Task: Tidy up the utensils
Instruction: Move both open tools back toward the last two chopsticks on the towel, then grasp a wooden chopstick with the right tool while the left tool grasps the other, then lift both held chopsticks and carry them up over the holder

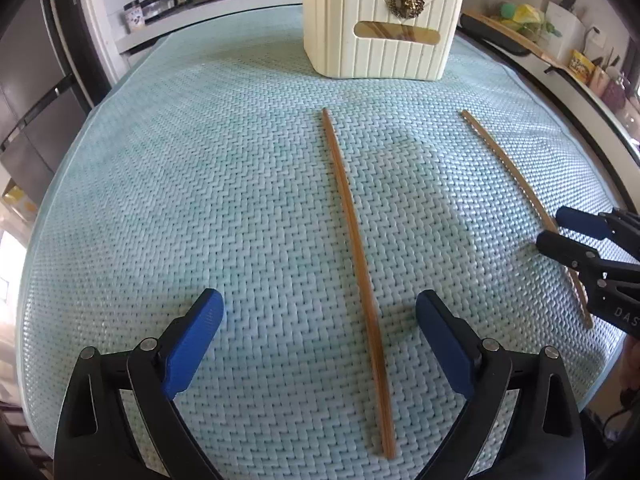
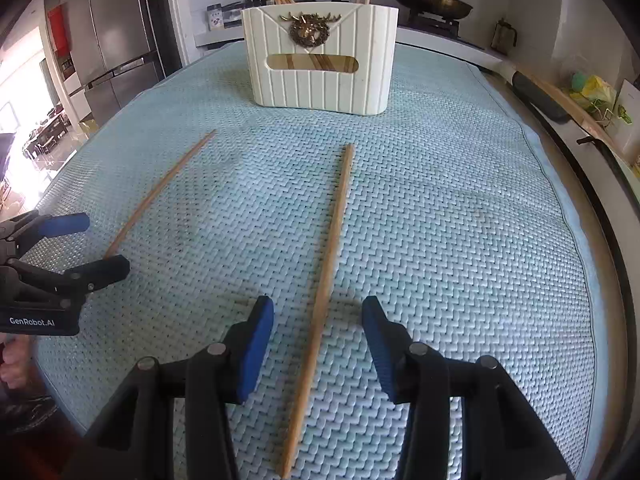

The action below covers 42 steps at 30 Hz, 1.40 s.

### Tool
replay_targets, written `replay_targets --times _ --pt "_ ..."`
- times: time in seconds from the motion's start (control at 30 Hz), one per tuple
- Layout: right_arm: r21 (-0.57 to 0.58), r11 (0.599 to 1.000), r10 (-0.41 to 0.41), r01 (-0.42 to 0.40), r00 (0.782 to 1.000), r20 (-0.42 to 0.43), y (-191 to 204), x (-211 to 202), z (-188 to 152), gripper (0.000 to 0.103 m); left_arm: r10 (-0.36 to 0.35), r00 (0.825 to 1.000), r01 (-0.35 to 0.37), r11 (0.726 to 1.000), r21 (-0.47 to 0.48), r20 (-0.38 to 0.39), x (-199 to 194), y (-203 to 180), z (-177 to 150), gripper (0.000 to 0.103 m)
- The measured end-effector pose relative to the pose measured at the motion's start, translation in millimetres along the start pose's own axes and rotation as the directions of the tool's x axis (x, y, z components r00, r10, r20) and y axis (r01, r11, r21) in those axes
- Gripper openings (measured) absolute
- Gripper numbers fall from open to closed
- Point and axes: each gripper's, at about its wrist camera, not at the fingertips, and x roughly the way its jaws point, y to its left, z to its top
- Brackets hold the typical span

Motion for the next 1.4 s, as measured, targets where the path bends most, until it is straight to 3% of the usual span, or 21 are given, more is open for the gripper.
replay_targets --times 0.4,0.57,0.73,0.8,0.83,0.87,0.97,1.17,1.4 --pt "-0.041 0.999 0.011 -0.012 0.999 -0.038 -2.6 38.5 60.5 0.046 -0.021 0.999 0.022 1.0 0.019 -0.035 27.5 5.5 49.1 0.093" --pt "-0.038 0.999 0.026 -0.028 0.998 -0.059 -2.4 56.0 92.2 0.026 -0.034 0.998 0.034 0.999 0.007 -0.045 35.6 9.1 76.3 0.063" --pt "-0.004 0.999 0.042 -0.042 0.996 -0.074 -7.8 71.8 116.5 0.008 -0.035 0.998 0.037 0.999 0.033 -0.051 46.9 2.7 95.5 0.051" --pt "0.014 0.998 0.055 -0.055 0.995 -0.077 -10.7 75.6 122.7 0.007 -0.044 0.998 0.046 0.998 0.048 -0.042 48.3 -0.2 98.9 0.033" --pt "0.017 0.998 0.055 -0.054 0.996 -0.075 -11.8 76.7 124.7 0.007 -0.062 0.997 0.064 0.997 0.05 -0.04 48.2 -1.0 100.3 0.014" --pt "0.022 0.998 0.061 -0.059 0.996 -0.071 -12.8 77.4 126.5 0.007 -0.089 0.995 0.091 0.995 0.043 -0.043 48.9 -1.0 101.5 0.005" --pt "0.072 0.992 0.108 -0.105 0.994 -0.036 -22.4 72.2 130.8 0.007 -0.118 0.993 0.118 0.993 0.015 -0.025 45.0 2.6 102.7 0.004" --pt "0.115 0.978 0.158 -0.173 0.979 0.132 -34.9 14.6 133.2 0.007 -0.17 0.978 0.174 0.984 -0.023 0.121 -10.8 18.3 104.8 0.004" --pt "0.072 0.977 0.167 -0.2 0.93 0.328 -30.7 -68.9 131.7 0.007 -0.206 0.925 0.224 0.974 -0.019 0.318 -101.5 34.1 111.6 0.004"
